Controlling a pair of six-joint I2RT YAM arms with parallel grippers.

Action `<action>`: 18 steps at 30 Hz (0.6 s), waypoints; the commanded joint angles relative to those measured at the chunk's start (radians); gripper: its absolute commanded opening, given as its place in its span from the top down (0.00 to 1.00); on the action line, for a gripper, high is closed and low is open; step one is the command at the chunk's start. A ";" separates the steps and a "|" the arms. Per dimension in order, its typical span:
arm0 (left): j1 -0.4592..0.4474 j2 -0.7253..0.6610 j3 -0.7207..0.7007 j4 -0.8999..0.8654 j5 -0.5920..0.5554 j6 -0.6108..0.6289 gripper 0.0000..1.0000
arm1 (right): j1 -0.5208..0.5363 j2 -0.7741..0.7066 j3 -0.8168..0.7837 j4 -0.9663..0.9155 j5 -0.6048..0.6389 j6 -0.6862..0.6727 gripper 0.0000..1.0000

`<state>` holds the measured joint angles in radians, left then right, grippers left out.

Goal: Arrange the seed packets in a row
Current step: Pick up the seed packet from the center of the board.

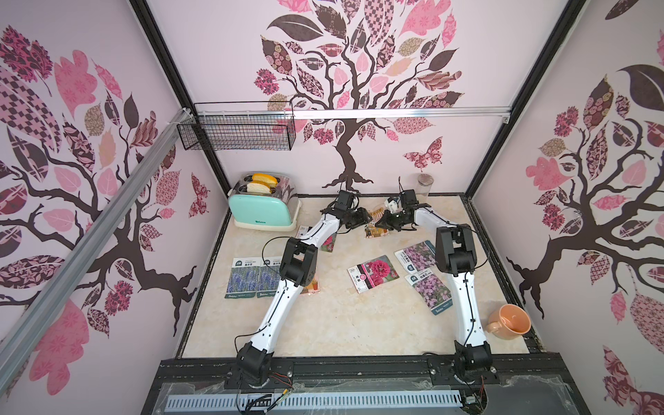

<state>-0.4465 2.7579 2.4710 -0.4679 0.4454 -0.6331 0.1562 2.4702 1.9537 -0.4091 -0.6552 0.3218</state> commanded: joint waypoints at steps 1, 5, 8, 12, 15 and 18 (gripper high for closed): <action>-0.003 -0.078 -0.046 -0.053 0.010 0.057 0.49 | -0.004 -0.164 -0.149 0.109 -0.006 0.029 1.00; -0.001 -0.243 -0.145 -0.052 -0.011 0.128 0.49 | -0.004 -0.357 -0.392 0.251 -0.069 0.098 1.00; 0.001 -0.414 -0.324 -0.003 -0.041 0.132 0.49 | 0.008 -0.495 -0.561 0.314 -0.075 0.157 1.00; -0.001 -0.628 -0.598 0.002 -0.065 0.116 0.49 | 0.033 -0.668 -0.790 0.384 -0.082 0.205 1.00; -0.003 -0.811 -0.857 0.043 -0.074 0.099 0.49 | 0.055 -0.785 -0.960 0.445 -0.085 0.255 1.00; 0.000 -0.981 -1.088 0.083 -0.097 0.089 0.49 | 0.091 -0.888 -1.110 0.517 -0.080 0.319 1.00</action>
<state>-0.4469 1.8332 1.5444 -0.4007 0.3843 -0.5415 0.2199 1.6436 0.9329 0.0212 -0.7269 0.5602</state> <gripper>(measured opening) 0.510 0.051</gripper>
